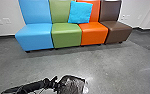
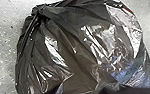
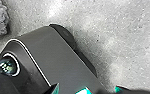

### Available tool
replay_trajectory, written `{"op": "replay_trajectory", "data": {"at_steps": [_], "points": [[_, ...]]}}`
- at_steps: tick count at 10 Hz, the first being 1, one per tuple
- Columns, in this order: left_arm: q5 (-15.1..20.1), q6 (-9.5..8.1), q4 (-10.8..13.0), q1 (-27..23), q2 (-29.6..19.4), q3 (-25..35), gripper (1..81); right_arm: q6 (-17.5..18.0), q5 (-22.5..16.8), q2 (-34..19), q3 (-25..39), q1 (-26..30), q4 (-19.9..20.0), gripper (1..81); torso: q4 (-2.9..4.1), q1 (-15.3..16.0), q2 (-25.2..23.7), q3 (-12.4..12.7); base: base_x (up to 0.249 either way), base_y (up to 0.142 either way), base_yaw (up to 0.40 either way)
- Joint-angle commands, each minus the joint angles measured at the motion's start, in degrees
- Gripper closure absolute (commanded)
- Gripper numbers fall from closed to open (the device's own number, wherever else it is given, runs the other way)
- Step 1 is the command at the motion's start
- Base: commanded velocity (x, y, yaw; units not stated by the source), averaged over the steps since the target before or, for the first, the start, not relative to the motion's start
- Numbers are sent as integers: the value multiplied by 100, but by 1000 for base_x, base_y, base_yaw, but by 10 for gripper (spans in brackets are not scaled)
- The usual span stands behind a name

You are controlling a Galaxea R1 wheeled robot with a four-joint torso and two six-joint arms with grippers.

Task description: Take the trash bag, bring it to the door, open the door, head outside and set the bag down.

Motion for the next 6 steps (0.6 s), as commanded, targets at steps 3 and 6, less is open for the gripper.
{"op": "replay_trajectory", "data": {"at_steps": [3, 6], "points": [[391, -32, -140, -720, -32, -74, 10, 8, -401, -377, 134, 136, -3, 10, 0, 227, -96, -2, 0, 0, 0], [391, -23, -140, -633, 47, -242, 10, 8, -393, -369, 178, 136, -3, 10, 0, 317, -140, -486, 0, 0, 0]]}}
